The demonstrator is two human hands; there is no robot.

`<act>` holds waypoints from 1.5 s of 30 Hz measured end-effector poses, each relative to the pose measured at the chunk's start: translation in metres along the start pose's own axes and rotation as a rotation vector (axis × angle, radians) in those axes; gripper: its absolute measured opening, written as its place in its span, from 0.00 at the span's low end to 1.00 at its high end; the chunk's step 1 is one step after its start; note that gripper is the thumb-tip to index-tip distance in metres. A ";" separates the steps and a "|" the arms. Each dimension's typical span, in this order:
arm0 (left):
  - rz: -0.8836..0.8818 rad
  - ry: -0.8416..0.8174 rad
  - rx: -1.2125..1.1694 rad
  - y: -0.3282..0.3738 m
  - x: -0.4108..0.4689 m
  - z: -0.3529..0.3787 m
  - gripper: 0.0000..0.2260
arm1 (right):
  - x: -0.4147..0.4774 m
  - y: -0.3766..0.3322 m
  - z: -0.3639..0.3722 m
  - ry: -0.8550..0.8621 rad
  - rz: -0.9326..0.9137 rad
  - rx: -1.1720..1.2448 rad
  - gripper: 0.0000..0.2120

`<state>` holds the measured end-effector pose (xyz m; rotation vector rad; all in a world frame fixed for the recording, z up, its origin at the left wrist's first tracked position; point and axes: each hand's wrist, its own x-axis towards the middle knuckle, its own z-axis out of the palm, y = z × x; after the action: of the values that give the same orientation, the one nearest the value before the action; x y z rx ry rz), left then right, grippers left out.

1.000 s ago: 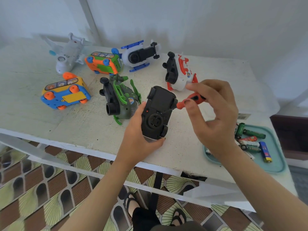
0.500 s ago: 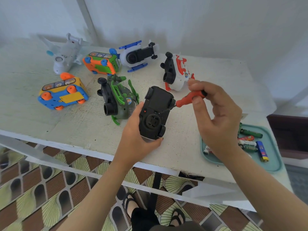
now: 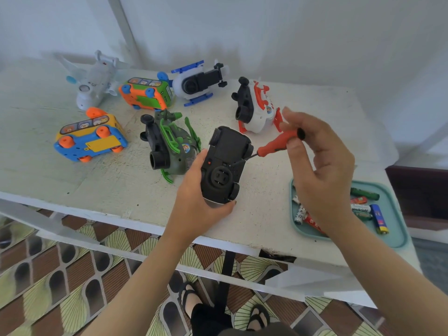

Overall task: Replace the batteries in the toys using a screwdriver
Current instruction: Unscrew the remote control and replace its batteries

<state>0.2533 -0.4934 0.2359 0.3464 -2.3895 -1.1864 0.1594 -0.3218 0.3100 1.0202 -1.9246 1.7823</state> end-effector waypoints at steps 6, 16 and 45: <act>0.002 0.004 -0.011 0.002 0.000 0.000 0.45 | 0.000 0.001 -0.003 0.008 0.008 -0.060 0.08; 0.008 0.001 0.004 0.000 0.000 0.000 0.45 | -0.003 -0.003 -0.010 -0.103 0.119 -0.120 0.15; 0.050 -0.057 0.080 0.006 0.004 -0.002 0.46 | -0.023 0.003 -0.028 -0.443 0.309 -0.483 0.02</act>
<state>0.2510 -0.4927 0.2429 0.2803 -2.4855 -1.0947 0.1671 -0.2883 0.2972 1.0374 -2.7331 1.1708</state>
